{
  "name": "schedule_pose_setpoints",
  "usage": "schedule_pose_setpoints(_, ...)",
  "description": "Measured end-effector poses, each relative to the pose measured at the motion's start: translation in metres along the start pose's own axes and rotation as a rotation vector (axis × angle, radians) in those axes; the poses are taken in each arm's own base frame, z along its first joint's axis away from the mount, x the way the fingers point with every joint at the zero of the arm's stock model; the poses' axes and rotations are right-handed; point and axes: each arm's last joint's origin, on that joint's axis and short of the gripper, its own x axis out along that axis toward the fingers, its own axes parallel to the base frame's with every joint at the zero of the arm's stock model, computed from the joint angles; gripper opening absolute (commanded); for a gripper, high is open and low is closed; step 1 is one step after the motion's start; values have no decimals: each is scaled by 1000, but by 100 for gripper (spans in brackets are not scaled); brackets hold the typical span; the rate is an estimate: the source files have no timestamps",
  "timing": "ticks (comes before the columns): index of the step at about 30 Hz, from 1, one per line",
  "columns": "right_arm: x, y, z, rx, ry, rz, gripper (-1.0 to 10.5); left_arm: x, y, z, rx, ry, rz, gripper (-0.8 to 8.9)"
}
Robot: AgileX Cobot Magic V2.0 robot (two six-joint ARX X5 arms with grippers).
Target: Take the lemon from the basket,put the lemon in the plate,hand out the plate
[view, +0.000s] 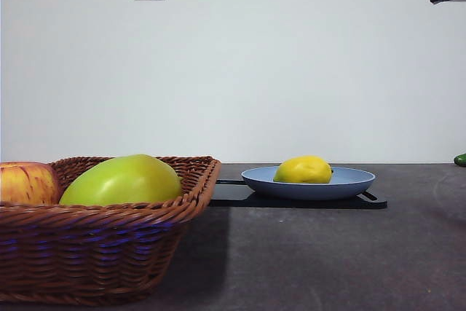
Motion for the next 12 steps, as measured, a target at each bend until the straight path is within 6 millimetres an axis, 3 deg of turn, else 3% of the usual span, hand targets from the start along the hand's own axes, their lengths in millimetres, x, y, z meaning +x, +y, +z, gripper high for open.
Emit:
schedule_pose_setpoints(7, 0, 0, 0, 0, 0, 0, 3, 20, 1, -51, -24, 78, 33, 8)
schedule_pose_setpoints(12, 0, 0, 0, 0, 0, 0, 3, 23, 0, -67, -48, 129, 36, 8)
